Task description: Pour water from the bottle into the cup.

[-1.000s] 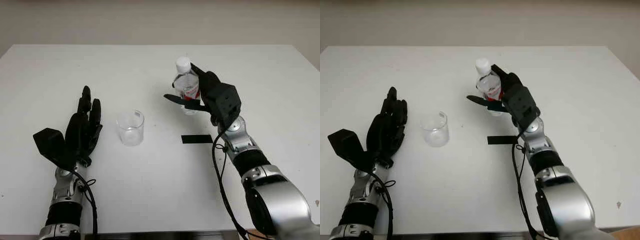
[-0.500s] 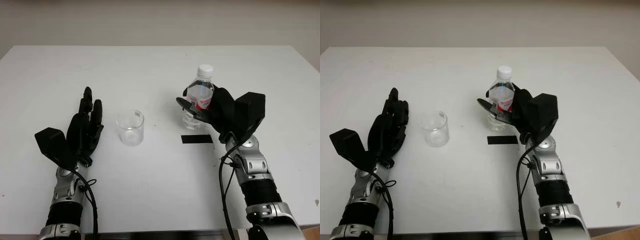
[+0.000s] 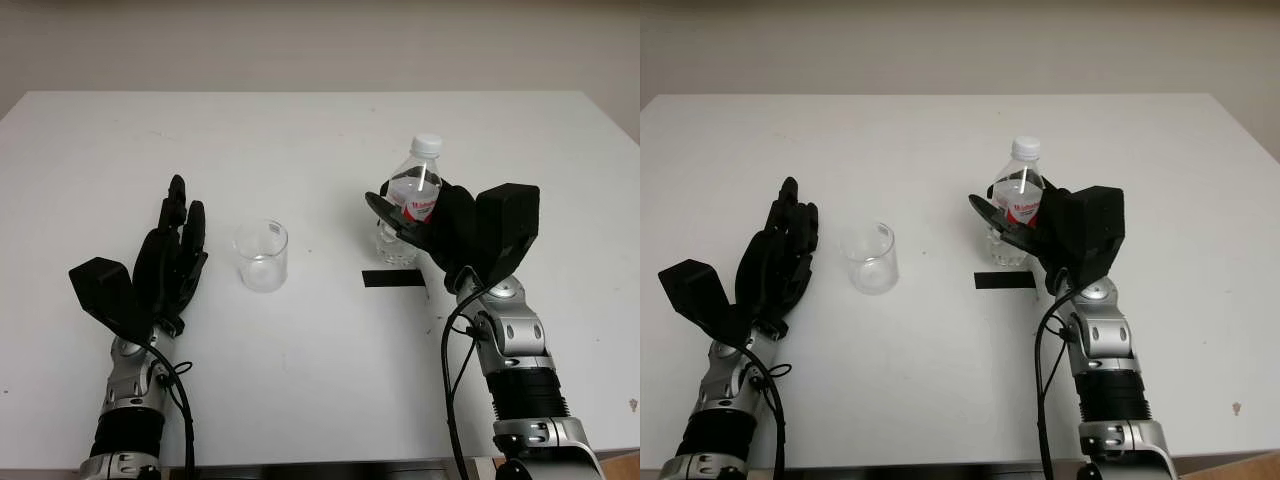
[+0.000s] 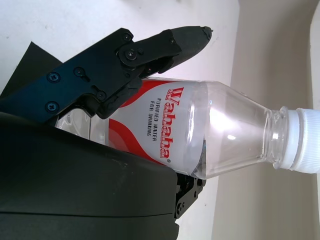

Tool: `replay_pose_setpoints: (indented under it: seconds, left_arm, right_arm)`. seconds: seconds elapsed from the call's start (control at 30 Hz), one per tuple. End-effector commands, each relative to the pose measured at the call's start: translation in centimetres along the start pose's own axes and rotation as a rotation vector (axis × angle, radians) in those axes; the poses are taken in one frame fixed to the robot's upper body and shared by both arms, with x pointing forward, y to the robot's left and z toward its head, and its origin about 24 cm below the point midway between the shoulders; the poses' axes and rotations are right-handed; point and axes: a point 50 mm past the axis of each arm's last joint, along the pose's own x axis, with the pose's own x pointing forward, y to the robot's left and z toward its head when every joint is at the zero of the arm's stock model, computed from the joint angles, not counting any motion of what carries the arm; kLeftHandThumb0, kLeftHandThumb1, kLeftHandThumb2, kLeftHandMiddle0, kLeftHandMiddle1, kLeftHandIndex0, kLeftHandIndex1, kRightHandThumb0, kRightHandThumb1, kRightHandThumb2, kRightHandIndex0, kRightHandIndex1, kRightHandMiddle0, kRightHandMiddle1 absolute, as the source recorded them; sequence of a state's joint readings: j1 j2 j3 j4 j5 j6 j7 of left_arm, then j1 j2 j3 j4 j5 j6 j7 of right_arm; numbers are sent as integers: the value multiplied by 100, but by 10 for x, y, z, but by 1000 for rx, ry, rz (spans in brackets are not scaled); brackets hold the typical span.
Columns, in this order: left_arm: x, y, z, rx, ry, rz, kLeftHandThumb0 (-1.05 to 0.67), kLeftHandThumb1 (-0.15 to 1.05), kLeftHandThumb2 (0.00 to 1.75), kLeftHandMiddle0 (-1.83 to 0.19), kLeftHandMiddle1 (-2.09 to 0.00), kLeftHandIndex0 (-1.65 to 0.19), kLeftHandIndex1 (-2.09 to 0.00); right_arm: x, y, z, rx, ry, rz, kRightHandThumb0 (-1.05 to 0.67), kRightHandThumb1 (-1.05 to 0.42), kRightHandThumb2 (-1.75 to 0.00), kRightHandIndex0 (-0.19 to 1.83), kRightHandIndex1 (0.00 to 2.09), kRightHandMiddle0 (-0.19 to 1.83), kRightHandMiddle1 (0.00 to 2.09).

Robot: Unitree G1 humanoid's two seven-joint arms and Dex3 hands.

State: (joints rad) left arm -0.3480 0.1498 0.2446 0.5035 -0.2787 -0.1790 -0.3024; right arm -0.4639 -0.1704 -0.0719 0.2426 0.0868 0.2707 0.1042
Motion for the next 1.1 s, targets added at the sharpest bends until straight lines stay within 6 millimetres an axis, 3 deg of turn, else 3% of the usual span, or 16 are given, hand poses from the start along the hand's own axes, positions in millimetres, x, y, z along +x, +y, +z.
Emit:
replay_pose_setpoints:
  seconds: [0.0,0.43,1.07]
  left_arm:
    - [-9,2,-14,-18,55,16,-76,105,44,18,-6,18,-4]
    - [-7,4,-10,-15,54,10,-75,105,45,19,-5,19,-3]
    - [-8,9,-7,19,61,8,-74,105,47,19,-5,19,-4]
  right_arm:
    - [1,3,4,-14,-19,8,-37,-105,-38,144,209,106,209]
    - [1,9,4,-15,-28,25,-36,-105,-38,149,209,112,209]
    - [-15,8,-16,-11,-6,27,-38,-105,-39,153,209,115,209]
